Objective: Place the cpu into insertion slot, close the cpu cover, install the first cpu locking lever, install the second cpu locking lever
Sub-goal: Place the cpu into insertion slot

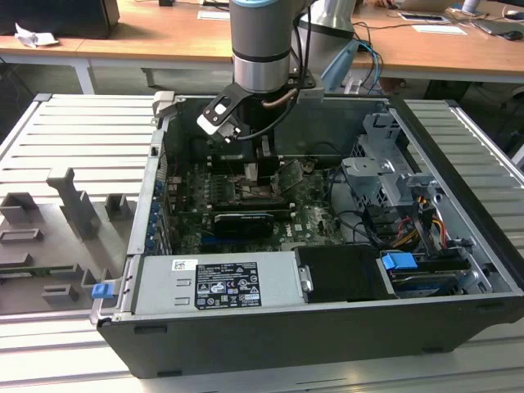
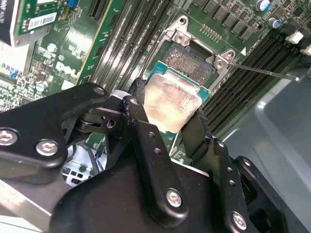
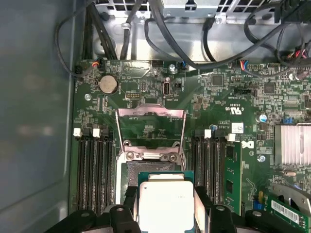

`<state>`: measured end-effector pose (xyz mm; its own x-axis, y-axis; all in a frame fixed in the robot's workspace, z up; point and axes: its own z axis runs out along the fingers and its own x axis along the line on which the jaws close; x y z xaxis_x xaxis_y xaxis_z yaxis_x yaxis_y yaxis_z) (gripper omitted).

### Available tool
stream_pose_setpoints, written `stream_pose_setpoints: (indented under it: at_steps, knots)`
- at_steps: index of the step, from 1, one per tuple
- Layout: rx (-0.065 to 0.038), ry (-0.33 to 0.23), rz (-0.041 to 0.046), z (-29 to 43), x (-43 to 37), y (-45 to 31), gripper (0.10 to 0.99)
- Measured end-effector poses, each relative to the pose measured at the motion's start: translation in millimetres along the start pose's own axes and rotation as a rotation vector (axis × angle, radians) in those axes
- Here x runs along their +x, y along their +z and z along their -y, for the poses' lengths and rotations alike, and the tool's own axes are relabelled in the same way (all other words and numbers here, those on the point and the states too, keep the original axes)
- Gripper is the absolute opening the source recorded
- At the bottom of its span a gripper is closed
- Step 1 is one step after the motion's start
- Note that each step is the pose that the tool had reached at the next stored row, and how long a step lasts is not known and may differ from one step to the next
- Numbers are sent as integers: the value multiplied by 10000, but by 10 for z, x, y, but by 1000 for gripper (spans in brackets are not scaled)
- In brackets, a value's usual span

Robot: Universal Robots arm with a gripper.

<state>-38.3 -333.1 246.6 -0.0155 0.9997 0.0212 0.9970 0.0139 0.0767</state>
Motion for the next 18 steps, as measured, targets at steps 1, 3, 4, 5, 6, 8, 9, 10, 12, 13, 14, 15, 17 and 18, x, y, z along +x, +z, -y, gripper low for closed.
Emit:
stream_pose_setpoints:
  at_steps: [1, 3, 4, 5, 6, 8, 9, 10, 12, 13, 14, 15, 17, 18]
  knots:
    - [3, -1, 0, 1, 3, 18, 541]
    - [5, 0, 0, 11, 6, 68, 541]
    - [6, 0, 1, 14, 8, 83, 541]
    - [5, -1, 1, 18, 11, 105, 541]
    - [6, -1, 0, 20, 14, 119, 541]
    - [7, -1, 1, 25, 21, 160, 541]
    - [8, -1, 0, 27, 28, 184, 541]
    - [11, -1, -1, 28, 32, 195, 541]
    - [22, -1, 1, 32, 43, 226, 541]
    - [31, -1, 0, 34, 50, 248, 541]
    - [36, 0, 0, 35, 54, 260, 541]
    - [43, -1, 0, 36, 58, 274, 541]
    - [52, 0, 0, 38, 64, 291, 541]
    - [57, 0, -1, 39, 68, 301, 541]
